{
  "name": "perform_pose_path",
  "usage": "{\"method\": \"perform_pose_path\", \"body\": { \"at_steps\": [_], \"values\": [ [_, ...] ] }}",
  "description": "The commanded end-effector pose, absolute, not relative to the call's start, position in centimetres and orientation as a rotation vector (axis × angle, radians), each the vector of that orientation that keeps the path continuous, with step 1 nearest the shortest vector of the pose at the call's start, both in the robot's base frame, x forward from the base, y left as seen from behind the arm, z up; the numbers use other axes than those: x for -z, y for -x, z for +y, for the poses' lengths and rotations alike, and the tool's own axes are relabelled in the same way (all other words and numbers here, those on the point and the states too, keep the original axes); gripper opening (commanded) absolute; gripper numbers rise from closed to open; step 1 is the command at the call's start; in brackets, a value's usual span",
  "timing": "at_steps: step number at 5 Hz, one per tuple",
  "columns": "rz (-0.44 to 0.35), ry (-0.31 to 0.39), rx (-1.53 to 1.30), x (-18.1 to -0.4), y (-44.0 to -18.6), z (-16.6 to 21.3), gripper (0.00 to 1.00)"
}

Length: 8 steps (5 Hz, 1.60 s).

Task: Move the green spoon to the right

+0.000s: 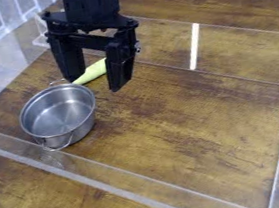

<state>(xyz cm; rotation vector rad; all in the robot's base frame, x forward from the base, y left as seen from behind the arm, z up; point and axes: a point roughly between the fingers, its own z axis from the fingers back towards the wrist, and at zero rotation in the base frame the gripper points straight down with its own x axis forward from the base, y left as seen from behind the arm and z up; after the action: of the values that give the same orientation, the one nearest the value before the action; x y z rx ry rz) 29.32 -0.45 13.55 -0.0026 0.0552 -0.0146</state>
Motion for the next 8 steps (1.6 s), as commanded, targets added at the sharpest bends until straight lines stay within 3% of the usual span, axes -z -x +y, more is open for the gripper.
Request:
{"method": "perform_pose_path", "body": {
  "at_steps": [1, 3, 7, 8],
  "values": [
    [0.053, -0.002, 0.025, -12.0, -30.0, 0.4, 1.00],
    [-0.044, -0.017, 0.038, -8.9, -33.9, 2.5, 1.00],
    [-0.072, -0.042, -0.216, -5.2, -36.3, 1.1, 1.00],
    [-0.074, -0.029, -0.240, -6.9, -35.9, 1.2, 1.00]
  ]
}}
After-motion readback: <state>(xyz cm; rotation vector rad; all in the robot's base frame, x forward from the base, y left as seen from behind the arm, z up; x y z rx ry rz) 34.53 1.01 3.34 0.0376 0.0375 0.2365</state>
